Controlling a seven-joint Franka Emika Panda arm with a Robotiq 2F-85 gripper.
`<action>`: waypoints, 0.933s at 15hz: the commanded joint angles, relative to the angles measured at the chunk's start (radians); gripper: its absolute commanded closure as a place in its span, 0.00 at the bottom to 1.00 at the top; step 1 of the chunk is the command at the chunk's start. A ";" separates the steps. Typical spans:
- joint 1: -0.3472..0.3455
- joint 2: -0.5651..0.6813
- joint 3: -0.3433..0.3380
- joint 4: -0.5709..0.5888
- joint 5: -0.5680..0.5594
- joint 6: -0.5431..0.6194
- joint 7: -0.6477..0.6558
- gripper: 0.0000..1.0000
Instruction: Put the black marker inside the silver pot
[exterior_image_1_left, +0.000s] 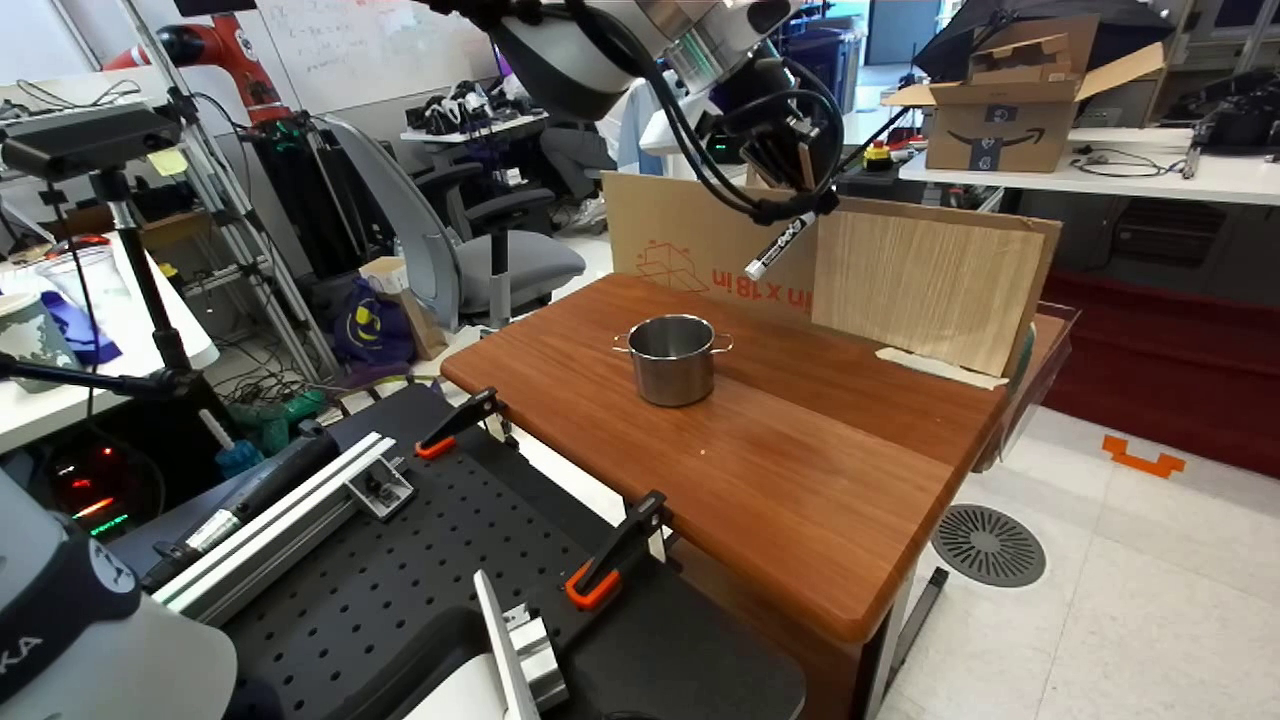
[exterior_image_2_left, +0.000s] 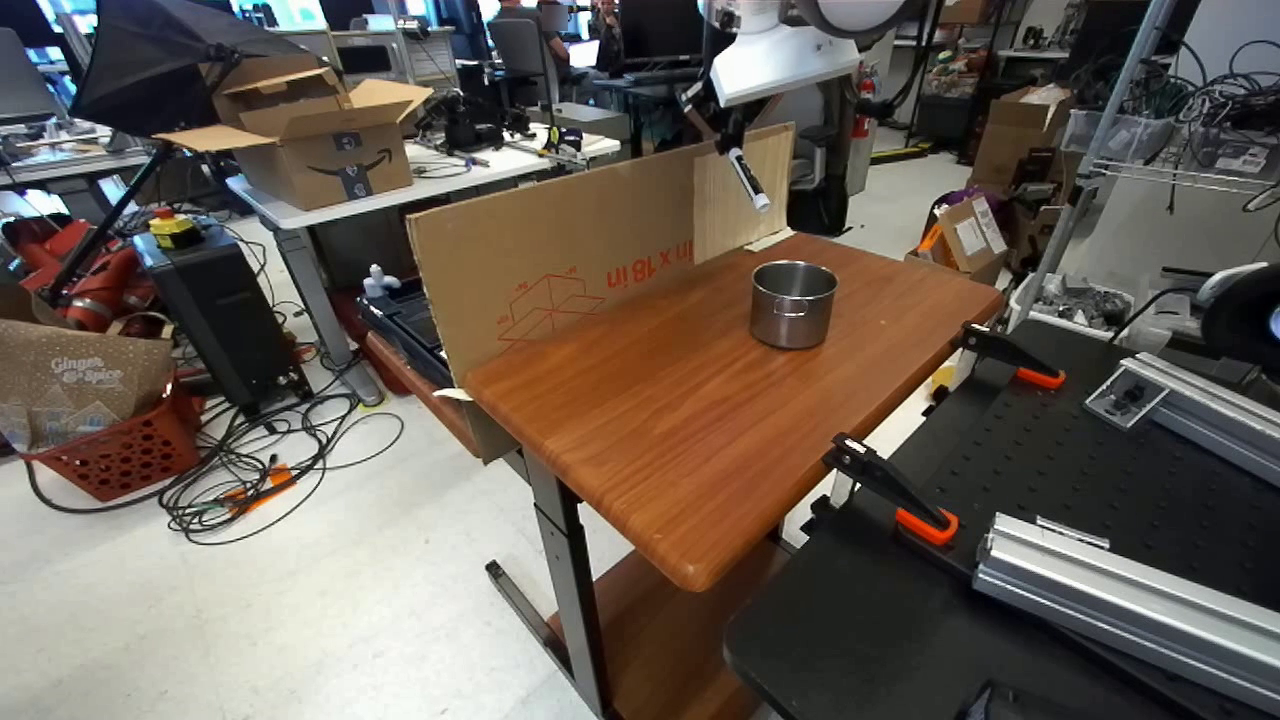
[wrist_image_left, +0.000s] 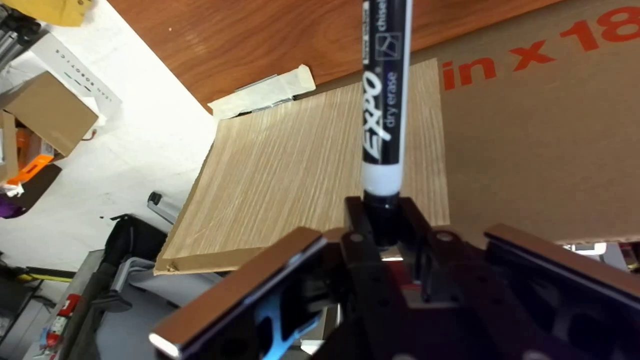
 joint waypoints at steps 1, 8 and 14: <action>0.036 -0.020 -0.041 -0.031 -0.082 0.056 0.082 0.95; 0.041 -0.018 -0.035 -0.061 -0.135 0.142 0.127 0.95; 0.066 -0.027 -0.027 -0.094 -0.143 0.182 0.121 0.95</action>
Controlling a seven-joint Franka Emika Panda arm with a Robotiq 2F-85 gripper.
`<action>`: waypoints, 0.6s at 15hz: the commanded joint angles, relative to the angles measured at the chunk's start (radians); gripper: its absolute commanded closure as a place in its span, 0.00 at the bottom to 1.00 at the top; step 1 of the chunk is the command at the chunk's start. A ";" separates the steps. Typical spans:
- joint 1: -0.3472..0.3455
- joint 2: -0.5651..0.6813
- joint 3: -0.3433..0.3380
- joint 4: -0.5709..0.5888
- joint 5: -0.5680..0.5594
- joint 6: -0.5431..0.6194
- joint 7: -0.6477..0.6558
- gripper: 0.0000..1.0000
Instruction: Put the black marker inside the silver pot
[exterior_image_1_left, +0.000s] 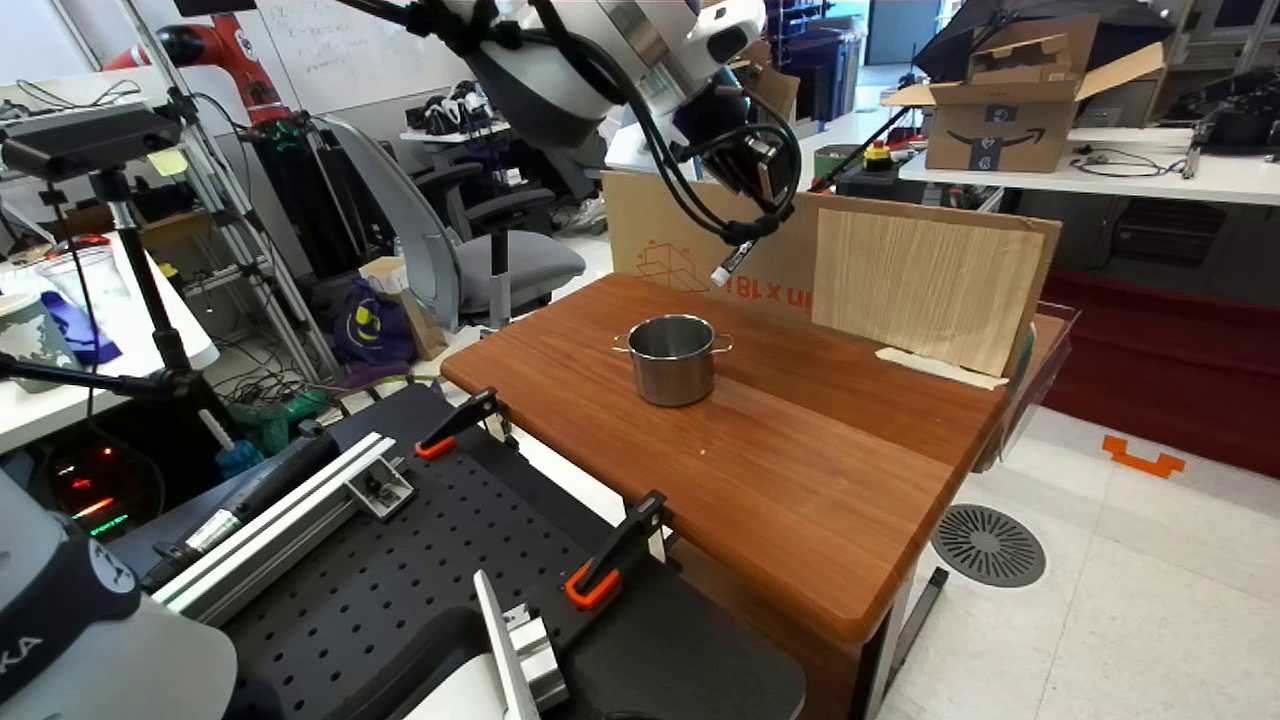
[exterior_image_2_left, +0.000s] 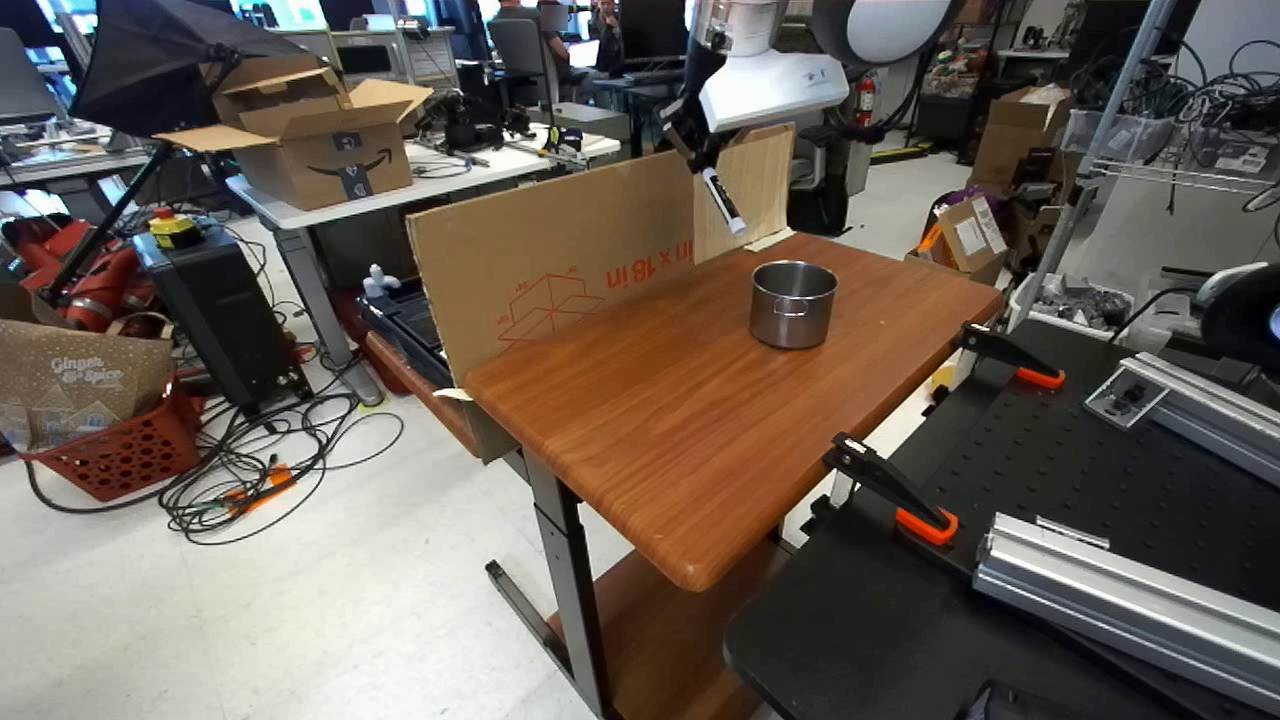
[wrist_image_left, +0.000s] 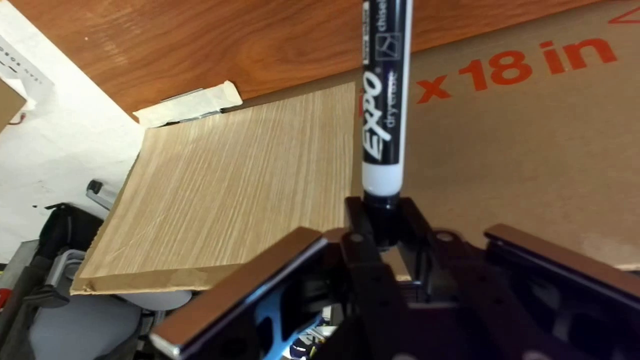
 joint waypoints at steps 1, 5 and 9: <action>0.027 -0.028 -0.014 -0.038 -0.035 0.036 0.024 0.95; 0.058 -0.041 -0.021 -0.060 -0.044 0.043 0.028 0.95; 0.080 -0.064 -0.025 -0.082 -0.059 0.045 0.029 0.95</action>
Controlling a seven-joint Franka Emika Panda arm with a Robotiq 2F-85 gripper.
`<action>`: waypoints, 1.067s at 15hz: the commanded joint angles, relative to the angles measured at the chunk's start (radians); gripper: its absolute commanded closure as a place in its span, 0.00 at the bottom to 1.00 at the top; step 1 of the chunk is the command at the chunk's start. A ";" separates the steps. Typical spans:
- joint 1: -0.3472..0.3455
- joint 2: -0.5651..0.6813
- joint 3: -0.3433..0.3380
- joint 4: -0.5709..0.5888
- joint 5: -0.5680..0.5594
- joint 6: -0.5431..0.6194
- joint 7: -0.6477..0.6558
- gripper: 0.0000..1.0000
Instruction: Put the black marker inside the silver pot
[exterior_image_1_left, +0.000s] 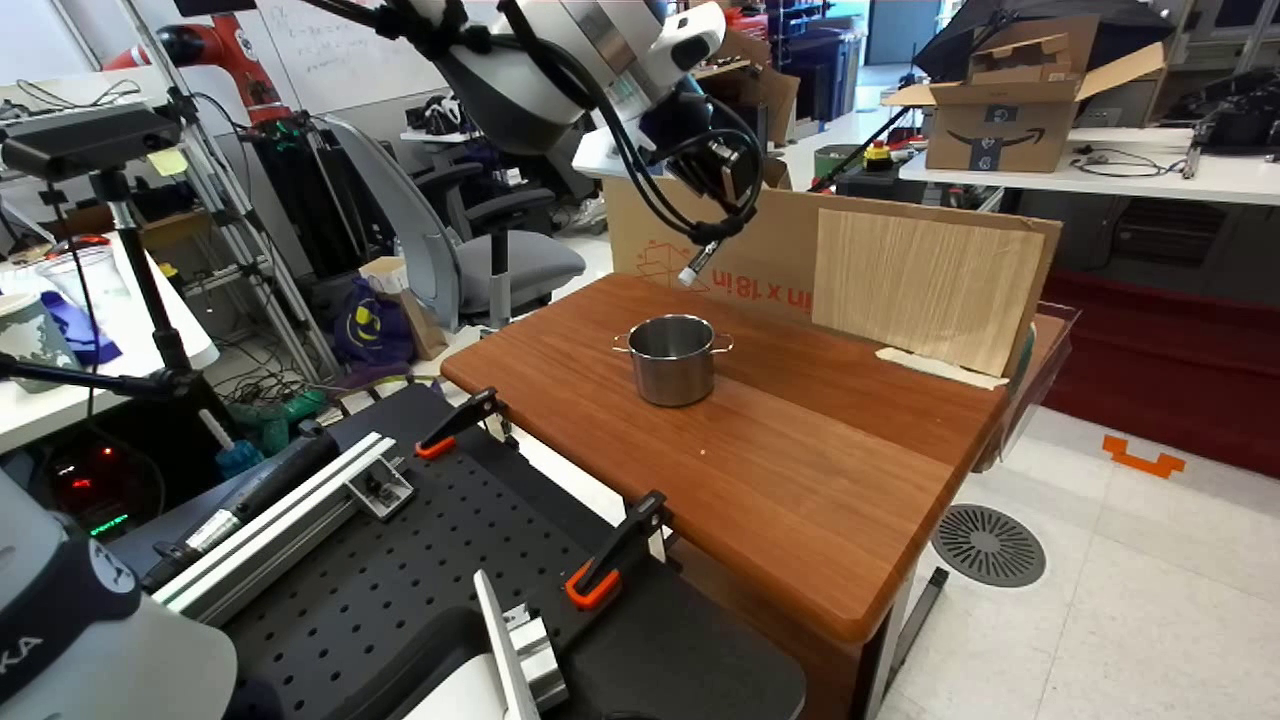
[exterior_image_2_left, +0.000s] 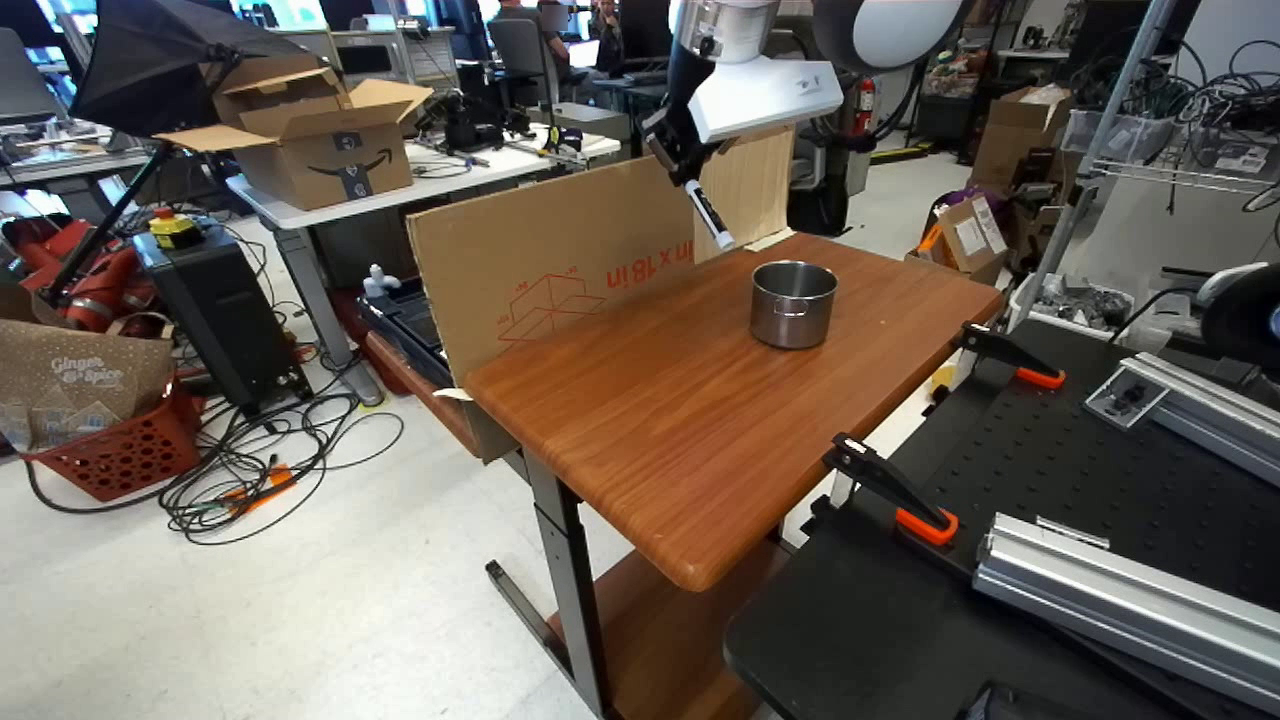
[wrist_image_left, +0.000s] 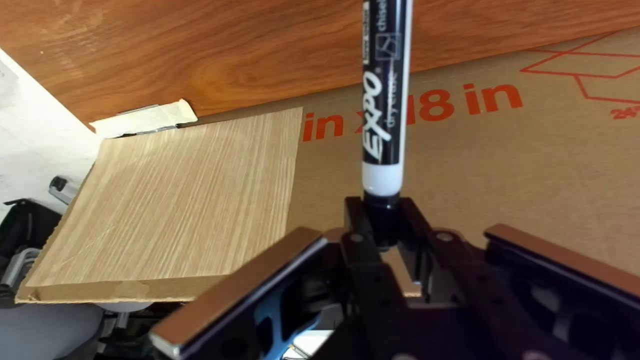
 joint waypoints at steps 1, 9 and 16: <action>0.026 -0.046 -0.023 -0.046 -0.048 0.023 0.026 0.95; 0.017 -0.099 -0.022 -0.137 -0.073 0.035 0.019 0.95; 0.037 -0.100 -0.065 -0.167 -0.137 0.023 0.071 0.95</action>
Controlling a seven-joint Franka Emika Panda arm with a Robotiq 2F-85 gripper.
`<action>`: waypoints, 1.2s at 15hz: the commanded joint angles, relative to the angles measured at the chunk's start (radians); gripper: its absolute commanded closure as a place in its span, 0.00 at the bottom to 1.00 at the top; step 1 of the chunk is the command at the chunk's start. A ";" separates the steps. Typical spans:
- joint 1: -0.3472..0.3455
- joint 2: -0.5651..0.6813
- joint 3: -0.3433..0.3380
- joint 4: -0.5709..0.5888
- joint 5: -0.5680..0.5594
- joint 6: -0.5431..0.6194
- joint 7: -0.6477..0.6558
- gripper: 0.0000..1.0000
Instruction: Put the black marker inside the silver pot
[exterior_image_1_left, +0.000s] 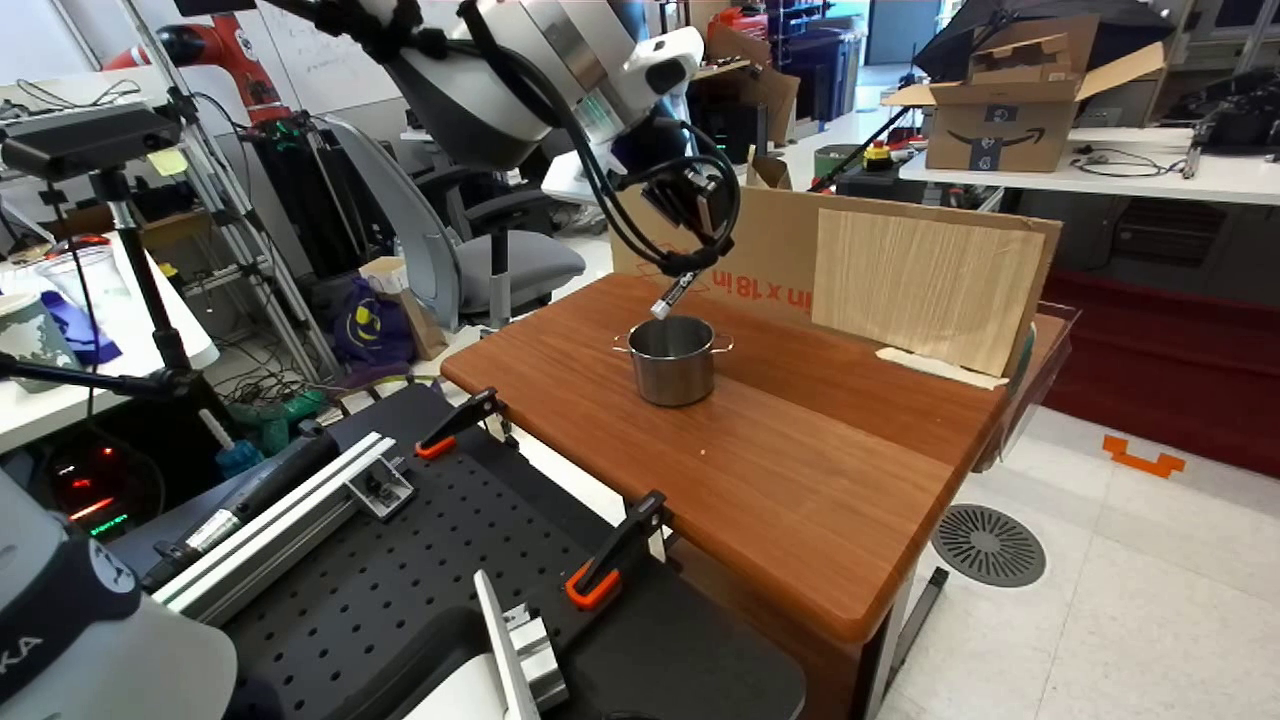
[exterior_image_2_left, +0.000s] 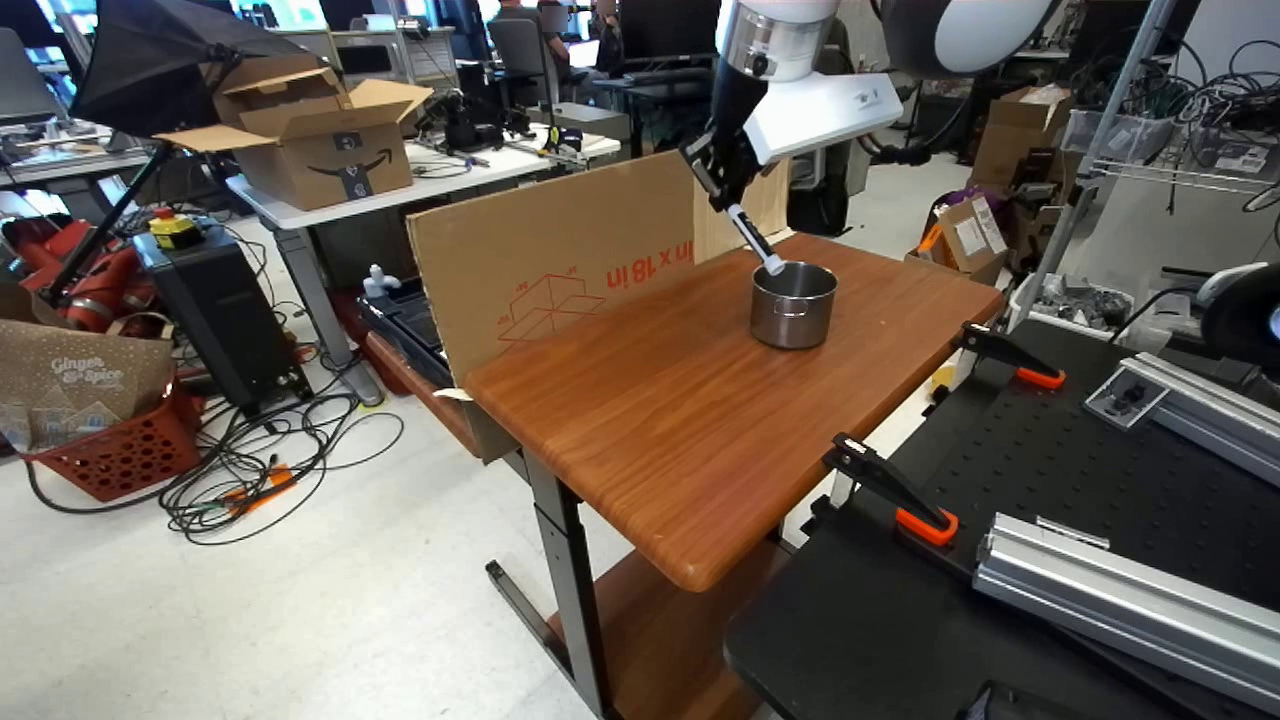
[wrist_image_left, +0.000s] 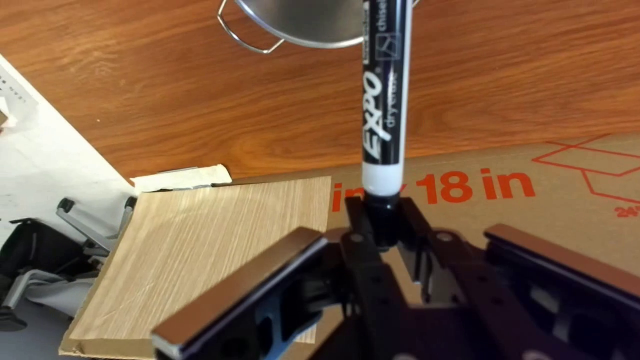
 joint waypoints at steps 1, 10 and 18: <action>0.029 -0.019 -0.046 -0.020 -0.090 0.020 0.076 0.95; 0.049 -0.012 -0.055 -0.020 -0.253 0.018 0.230 0.95; 0.036 -0.005 -0.056 -0.043 -0.323 0.025 0.313 0.95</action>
